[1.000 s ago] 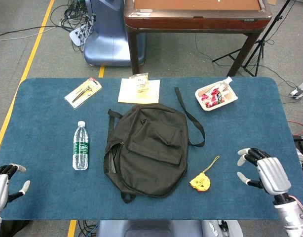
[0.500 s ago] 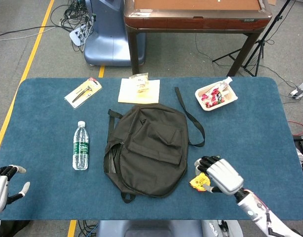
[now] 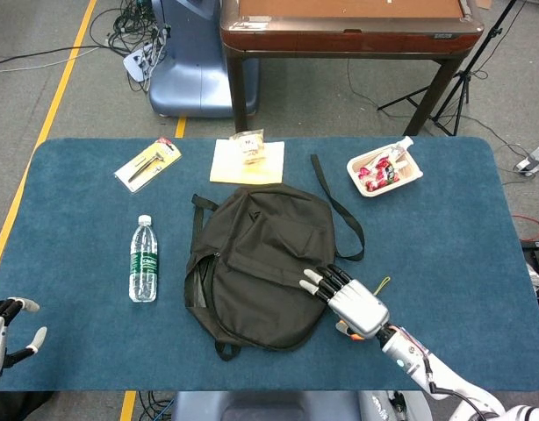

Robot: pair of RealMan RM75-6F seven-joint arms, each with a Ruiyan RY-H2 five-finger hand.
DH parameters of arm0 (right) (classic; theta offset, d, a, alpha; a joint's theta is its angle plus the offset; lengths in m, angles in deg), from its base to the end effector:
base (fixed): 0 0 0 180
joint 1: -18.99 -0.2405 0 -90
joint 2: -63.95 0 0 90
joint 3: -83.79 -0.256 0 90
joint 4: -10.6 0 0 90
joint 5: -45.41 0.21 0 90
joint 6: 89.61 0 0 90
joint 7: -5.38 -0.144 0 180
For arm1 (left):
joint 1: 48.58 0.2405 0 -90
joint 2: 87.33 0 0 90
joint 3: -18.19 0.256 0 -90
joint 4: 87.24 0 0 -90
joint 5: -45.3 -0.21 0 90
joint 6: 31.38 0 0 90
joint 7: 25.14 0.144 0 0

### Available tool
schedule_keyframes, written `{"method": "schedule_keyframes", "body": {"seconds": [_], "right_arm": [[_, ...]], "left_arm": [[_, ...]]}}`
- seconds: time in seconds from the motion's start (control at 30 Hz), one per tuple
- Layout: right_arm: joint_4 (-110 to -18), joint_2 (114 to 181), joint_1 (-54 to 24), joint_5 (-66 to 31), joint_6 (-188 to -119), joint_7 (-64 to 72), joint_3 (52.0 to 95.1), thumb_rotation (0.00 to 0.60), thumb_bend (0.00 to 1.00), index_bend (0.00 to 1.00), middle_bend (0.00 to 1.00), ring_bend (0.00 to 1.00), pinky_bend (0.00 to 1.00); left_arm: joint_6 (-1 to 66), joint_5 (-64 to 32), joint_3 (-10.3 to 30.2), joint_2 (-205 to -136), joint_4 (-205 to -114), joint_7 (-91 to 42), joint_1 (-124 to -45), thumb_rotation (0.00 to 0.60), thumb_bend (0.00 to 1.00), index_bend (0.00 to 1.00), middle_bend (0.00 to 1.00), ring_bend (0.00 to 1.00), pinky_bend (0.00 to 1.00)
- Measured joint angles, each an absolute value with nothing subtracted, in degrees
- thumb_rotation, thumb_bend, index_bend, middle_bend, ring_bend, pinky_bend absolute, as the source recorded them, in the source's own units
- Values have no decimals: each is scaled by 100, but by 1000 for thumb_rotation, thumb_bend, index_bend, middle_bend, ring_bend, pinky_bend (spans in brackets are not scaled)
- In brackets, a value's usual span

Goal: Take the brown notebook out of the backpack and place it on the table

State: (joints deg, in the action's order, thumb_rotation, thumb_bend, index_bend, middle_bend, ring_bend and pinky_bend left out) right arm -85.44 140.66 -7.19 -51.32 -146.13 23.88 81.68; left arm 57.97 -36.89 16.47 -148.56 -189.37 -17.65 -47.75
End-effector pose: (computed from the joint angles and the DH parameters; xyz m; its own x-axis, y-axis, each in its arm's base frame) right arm -0.1856 -0.2358 0.0149 0.6275 -0.1947 0.7539 -0.6651 -0.6375 0.3889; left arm -0.3038 0.1445 0.1704 0.4063 0.0048 0.9137 0.9039 0.1439 -0.4027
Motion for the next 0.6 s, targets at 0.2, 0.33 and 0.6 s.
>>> {"method": "schedule_keyframes", "body": {"seconds": [0.2, 0.33, 0.6], "right_arm": [[-8210, 14228, -839, -4883, -14597, 2441, 8086, 600, 44, 10, 0, 0, 94], [-7962, 14358, -927, -4804, -14578, 2441, 8059, 600, 44, 11, 0, 0, 92], [-7315, 14715, -1137, -4711, -14464, 2469, 8079, 600, 44, 10, 0, 0, 80]], "left_arm": [[5736, -3687, 1650, -14860, -18912, -1824, -4788, 600, 255, 423, 389, 310, 265], [5666, -3686, 1651, -14870, -18905, -1838, -4818, 600, 256, 423, 389, 310, 265], [5628, -3627, 1633, -14835, -18879, -1924, -4821, 600, 256, 424, 389, 310, 265]]}}
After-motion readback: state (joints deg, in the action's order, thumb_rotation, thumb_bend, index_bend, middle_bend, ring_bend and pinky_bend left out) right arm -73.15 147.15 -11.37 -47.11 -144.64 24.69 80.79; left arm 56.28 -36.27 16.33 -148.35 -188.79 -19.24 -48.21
